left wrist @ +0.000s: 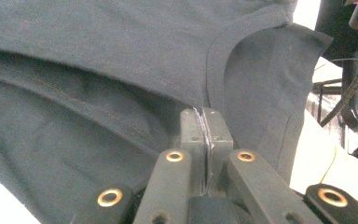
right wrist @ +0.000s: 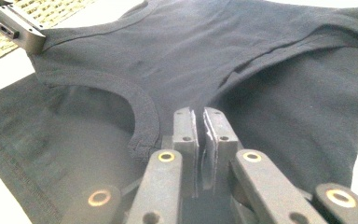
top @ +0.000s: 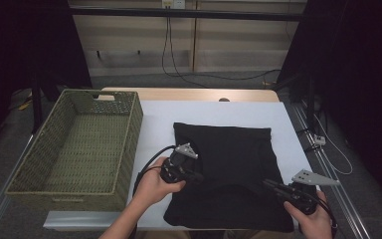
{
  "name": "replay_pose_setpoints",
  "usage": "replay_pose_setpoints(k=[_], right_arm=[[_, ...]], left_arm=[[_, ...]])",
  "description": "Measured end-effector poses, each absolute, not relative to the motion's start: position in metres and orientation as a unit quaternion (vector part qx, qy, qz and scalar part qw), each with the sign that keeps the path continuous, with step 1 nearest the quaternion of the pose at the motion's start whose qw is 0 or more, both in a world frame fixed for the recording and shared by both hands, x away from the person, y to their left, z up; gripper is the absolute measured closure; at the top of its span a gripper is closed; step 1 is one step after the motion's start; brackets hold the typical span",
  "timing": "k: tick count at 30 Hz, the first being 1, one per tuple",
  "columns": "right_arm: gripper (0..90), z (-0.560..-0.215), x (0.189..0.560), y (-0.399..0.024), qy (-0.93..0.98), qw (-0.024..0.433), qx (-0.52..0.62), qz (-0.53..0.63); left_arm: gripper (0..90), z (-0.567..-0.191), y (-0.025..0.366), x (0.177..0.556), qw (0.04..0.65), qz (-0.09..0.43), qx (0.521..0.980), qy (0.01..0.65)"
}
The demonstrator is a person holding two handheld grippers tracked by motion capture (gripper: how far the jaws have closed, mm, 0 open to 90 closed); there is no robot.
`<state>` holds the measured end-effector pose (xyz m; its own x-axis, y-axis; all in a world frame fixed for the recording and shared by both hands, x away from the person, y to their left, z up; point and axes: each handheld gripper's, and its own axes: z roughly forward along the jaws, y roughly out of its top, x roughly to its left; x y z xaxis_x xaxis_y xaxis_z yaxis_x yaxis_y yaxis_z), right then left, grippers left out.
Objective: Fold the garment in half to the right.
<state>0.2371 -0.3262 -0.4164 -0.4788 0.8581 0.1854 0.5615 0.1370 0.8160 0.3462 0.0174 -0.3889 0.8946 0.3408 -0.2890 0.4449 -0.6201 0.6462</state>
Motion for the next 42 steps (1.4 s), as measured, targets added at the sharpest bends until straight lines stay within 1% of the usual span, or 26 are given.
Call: replay_pose_setpoints(k=[10, 20, 30, 42], right_arm=[[85.1, -0.417, 0.226, -0.331, 0.741, 0.165, 0.479, 0.441], [85.1, -0.416, 0.216, -0.334, 0.744, 0.159, 0.473, 0.444], [85.1, -0.416, 0.214, -0.332, 0.746, 0.155, 0.471, 0.445], [85.1, -0.416, 0.208, -0.335, 0.745, 0.15, 0.47, 0.449]], left_arm=[[89.2, -0.383, 0.017, 0.336, 0.376, -0.071, 0.902, 0.201], [89.2, -0.381, 0.02, 0.329, 0.385, -0.081, 0.897, 0.199], [89.3, -0.381, 0.021, 0.328, 0.376, -0.079, 0.902, 0.196], [89.3, -0.381, 0.022, 0.324, 0.377, -0.087, 0.902, 0.192]])
